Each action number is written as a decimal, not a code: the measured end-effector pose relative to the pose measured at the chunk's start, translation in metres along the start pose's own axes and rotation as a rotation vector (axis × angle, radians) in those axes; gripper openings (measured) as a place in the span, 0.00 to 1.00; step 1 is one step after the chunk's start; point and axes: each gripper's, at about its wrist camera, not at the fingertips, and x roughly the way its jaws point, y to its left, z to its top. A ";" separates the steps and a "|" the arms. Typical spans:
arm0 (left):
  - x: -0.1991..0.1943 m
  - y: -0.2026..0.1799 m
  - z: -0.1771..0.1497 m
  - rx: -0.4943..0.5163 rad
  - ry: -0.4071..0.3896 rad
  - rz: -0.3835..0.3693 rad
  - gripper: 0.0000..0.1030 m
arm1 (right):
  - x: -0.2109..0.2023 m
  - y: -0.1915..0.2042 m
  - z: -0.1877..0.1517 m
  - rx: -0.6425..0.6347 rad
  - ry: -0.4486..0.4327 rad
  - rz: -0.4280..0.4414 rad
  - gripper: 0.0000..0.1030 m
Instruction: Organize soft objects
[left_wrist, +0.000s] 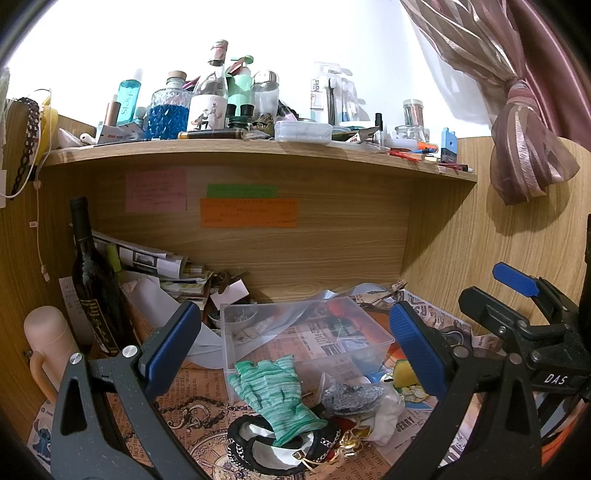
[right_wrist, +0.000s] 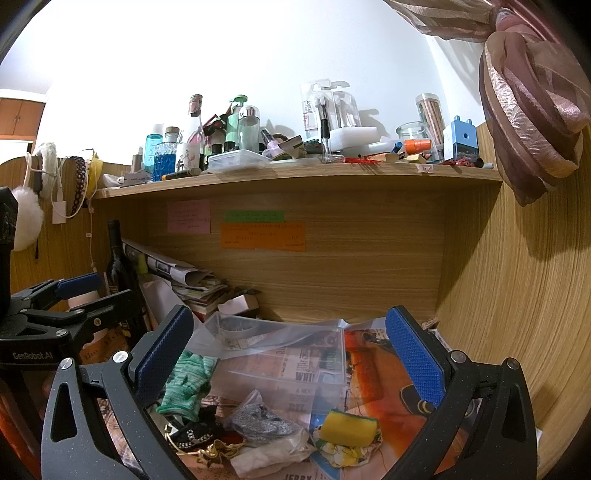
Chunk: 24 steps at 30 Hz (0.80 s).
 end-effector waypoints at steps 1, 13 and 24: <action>0.000 0.000 0.000 -0.001 0.000 0.000 1.00 | 0.000 0.000 0.000 0.000 0.000 0.000 1.00; 0.016 0.006 -0.016 -0.018 0.086 -0.006 1.00 | 0.015 -0.010 -0.018 0.008 0.079 -0.019 1.00; 0.075 0.029 -0.063 -0.105 0.338 -0.036 1.00 | 0.054 -0.039 -0.068 -0.003 0.305 -0.050 1.00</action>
